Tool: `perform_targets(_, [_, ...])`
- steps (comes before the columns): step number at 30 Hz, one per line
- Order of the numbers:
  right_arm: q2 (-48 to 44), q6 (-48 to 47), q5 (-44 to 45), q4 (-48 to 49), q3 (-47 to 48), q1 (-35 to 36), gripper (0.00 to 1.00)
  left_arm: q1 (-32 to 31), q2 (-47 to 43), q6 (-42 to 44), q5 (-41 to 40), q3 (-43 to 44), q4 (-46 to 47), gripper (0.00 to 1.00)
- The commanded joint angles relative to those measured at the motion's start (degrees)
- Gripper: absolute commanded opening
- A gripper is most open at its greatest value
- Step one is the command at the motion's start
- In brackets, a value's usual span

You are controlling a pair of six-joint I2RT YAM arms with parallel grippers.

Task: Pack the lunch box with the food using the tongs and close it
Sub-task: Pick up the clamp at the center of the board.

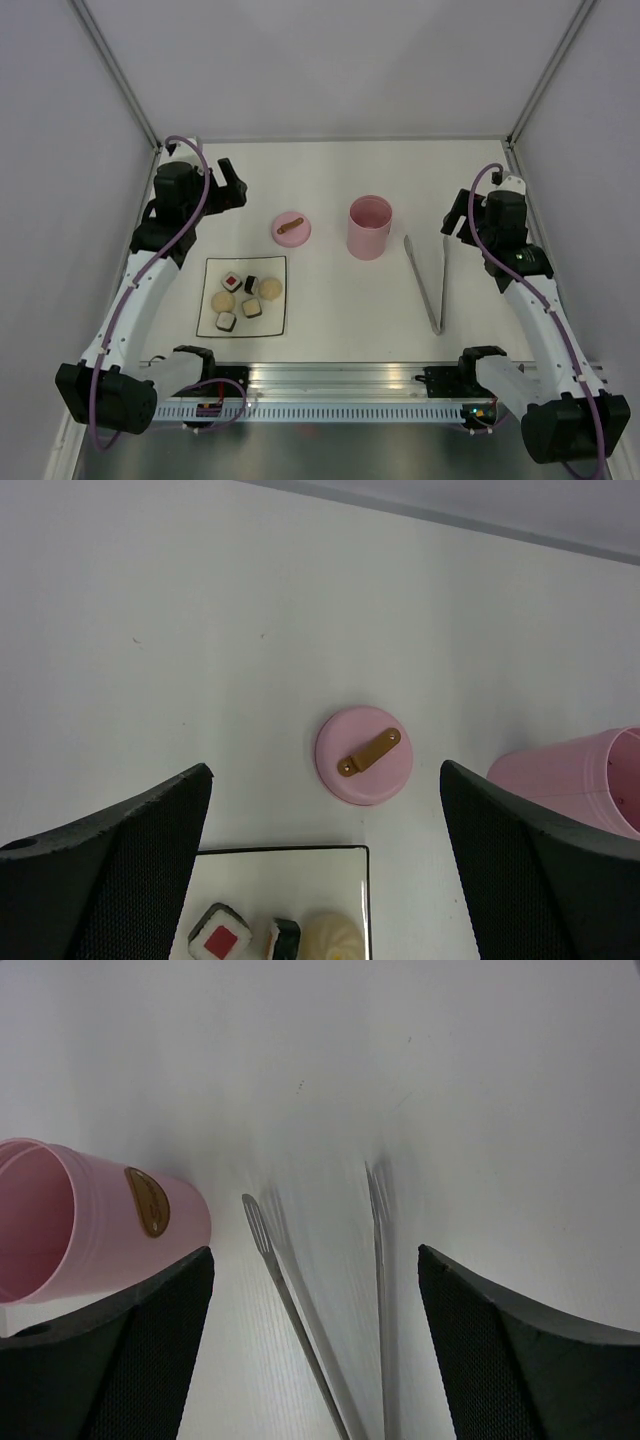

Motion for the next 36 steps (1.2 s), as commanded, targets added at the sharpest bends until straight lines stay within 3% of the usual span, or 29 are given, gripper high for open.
perform_targets(1, [-3.5, 0.5, 0.1, 1.6, -4.3, -0.1, 0.89, -0.9, -1.6, 2.0, -0.5, 1.6, 1.5, 1.0])
perform_targets(4, [-5.2, 4.8, 1.9, 0.5, -6.9, -0.2, 0.98, -2.4, -1.3, 2.8, 0.2, 1.2, 1.8, 1.0])
perform_targets(12, [-10.0, 7.6, 3.7, -4.4, -12.1, -0.1, 0.98, -7.5, -2.3, 5.0, -0.4, 0.9, 1.6, 1.0])
perform_targets(19, [-18.8, 11.9, -1.8, 7.5, -24.4, -0.2, 0.98, -10.5, -2.6, 5.4, -0.9, 0.7, 1.6, 1.0])
perform_targets(27, [-13.0, 7.6, -7.5, 11.5, -28.3, 0.5, 0.98, -11.0, -3.8, 5.7, -1.1, 0.6, 1.6, 1.0])
perform_targets(31, [-11.6, 8.8, -3.6, 12.8, -29.2, 2.9, 0.98, -11.2, -4.3, 6.4, -1.1, 0.5, 1.6, 1.0])
perform_targets(36, [-6.9, 8.4, -5.1, 14.3, -29.2, 4.2, 0.98, -11.6, -4.5, 6.7, -1.0, 0.4, 1.6, 1.0])
